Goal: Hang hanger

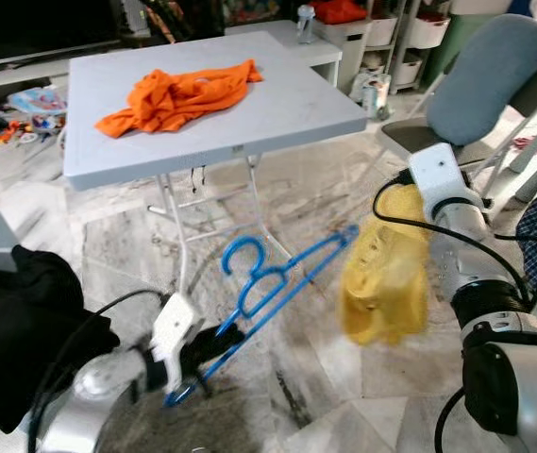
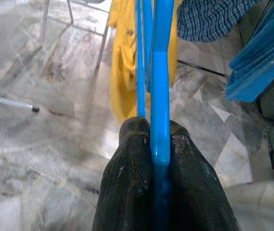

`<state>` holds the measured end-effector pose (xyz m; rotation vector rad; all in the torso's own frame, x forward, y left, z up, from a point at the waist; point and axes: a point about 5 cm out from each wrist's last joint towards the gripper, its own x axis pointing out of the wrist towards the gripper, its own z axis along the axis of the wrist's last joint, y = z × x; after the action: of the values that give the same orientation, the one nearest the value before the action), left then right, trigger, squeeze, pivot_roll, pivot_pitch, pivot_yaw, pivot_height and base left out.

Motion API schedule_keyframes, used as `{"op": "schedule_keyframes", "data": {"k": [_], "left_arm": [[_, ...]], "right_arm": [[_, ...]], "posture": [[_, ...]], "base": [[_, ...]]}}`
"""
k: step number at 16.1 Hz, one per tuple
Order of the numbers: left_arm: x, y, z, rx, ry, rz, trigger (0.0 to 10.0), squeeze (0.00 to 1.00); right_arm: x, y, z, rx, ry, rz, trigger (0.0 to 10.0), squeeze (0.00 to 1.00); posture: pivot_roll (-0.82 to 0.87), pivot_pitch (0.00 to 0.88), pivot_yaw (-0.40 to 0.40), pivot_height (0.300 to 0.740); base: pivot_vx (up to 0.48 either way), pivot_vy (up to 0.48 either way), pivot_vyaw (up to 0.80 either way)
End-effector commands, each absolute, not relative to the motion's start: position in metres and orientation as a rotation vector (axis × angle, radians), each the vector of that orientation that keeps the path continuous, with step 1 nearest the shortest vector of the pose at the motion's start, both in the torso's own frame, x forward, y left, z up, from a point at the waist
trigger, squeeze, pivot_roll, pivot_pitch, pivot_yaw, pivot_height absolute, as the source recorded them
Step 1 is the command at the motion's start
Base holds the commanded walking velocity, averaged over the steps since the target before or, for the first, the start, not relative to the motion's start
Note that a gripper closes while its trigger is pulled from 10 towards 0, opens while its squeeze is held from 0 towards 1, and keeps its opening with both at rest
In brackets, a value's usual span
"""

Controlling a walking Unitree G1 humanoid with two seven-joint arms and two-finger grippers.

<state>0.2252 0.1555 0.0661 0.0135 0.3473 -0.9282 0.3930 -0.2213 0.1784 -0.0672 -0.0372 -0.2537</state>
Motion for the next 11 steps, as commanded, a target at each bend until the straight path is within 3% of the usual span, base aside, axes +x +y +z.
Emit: {"op": "schedule_keyframes", "data": {"k": [1, 2, 3, 5, 6, 7, 8, 11], "left_arm": [[0.224, 0.161, 0.076, 0.018, 0.314, -0.917, 0.0, 0.0], [0.223, 0.163, 0.078, 0.019, 0.305, -0.902, 0.0, 0.0], [0.234, 0.175, 0.088, -0.044, 0.219, -0.709, 0.0, 0.0], [0.242, 0.18, 0.093, -0.063, 0.165, -0.558, 0.0, 0.0], [0.248, 0.182, 0.094, -0.066, 0.14, -0.43, 4.0, 0.0], [0.252, 0.181, 0.096, -0.088, 0.11, -0.317, 10.0, 0.0], [0.258, 0.168, 0.099, -0.097, 0.09, -0.162, 10.0, 0.0], [0.261, 0.159, 0.108, -0.081, 0.068, -0.165, 10.0, 0.0]], "right_arm": [[0.394, -0.225, 0.184, -0.108, -0.043, -0.273, 0.0, 0.0], [0.393, -0.228, 0.179, -0.115, -0.017, -0.279, 0.0, 0.0], [0.39, -0.232, 0.17, -0.117, 0.018, -0.246, 0.0, 0.0], [0.388, -0.229, 0.166, -0.088, 0.019, -0.19, 0.0, 0.0], [0.387, -0.225, 0.164, -0.094, 0.014, -0.136, 0.0, 0.0], [0.385, -0.218, 0.16, -0.077, 0.008, -0.052, 0.0, 0.0], [0.373, -0.213, 0.154, -0.077, -0.02, 0.105, 0.0, 0.0], [0.366, -0.214, 0.159, -0.075, -0.067, 0.152, 0.0, 0.0]], "posture": [[-0.06, 0.0, -0.012, 0.74], [-0.06, 0.0, -0.012, 0.74], [-0.05, 0.0, -0.012, 0.74], [-0.05, 0.0, -0.013, 0.74], [-0.05, 0.0, -0.014, 0.74], [-0.05, 0.0, -0.015, 0.74], [-0.06, 0.0, -0.01, 0.74], [-0.07, 0.0, -0.002, 0.74]], "base": [[0.0, 0.0, 0.0], [0.0, 0.0, 0.0], [0.0, 0.0, 0.0], [0.0, 0.0, 0.0], [0.0, 0.0, 0.0], [0.0, 0.0, 0.0], [0.0, 0.0, 0.0], [0.0, 0.0, 0.0]]}}
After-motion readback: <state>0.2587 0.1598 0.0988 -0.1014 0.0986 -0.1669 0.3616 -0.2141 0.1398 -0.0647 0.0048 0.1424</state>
